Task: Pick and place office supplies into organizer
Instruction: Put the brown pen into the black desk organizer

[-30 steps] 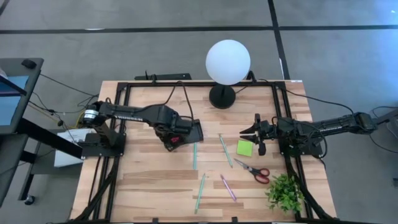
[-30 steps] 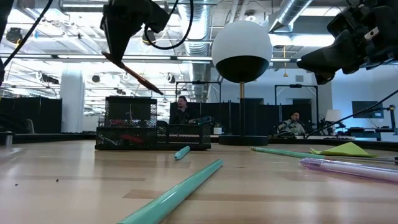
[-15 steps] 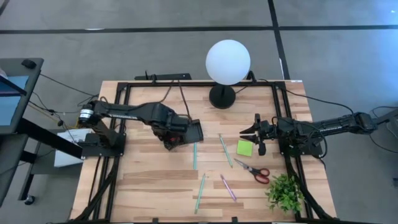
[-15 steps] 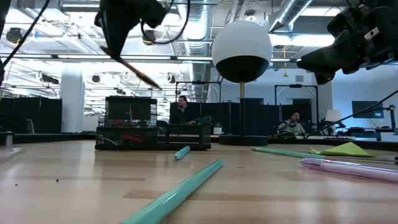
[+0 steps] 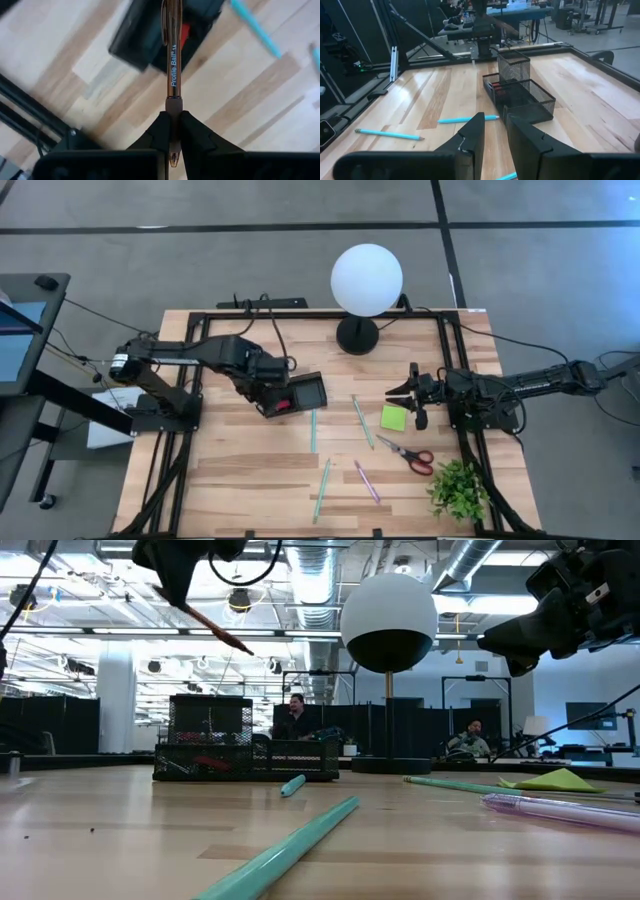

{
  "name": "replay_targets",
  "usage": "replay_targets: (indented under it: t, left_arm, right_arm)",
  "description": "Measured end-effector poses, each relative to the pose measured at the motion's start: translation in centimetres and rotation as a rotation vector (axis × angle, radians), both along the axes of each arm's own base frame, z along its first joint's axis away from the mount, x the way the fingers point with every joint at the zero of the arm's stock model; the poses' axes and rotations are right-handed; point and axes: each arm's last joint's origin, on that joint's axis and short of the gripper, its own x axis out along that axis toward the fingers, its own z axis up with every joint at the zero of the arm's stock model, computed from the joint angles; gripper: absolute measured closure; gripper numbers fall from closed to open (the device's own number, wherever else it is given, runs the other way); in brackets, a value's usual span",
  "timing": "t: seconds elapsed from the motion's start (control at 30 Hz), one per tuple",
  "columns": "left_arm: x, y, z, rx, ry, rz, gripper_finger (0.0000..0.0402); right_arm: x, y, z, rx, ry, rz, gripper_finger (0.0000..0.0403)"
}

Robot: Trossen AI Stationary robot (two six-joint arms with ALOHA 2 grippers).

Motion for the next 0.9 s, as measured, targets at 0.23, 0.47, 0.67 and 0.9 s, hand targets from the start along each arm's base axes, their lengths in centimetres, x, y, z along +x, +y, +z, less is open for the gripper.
replay_targets:
  t: [0.23,0.47,0.67,0.9]
  left_arm:
    - [-1.5,0.3,-5.4,0.075,0.232,-0.014,0.0390]
    - [-1.6,0.5,-5.8,0.083,0.249,-0.055,0.0389]
    - [-1.5,0.9,-5.4,-0.010,0.232,-0.055,0.0388]
    - [-1.0,2.7,-6.1,-0.077,0.253,-0.045,0.0387]
  right_arm:
    - [0.0,0.0,0.0,0.000,0.000,0.000,0.0326]
    - [0.0,0.0,0.0,0.000,0.000,0.000,0.0326]
    - [0.0,0.0,0.0,0.000,0.000,0.000,0.0326]
    - [0.0,0.0,0.0,0.000,-0.001,0.000,0.0326]
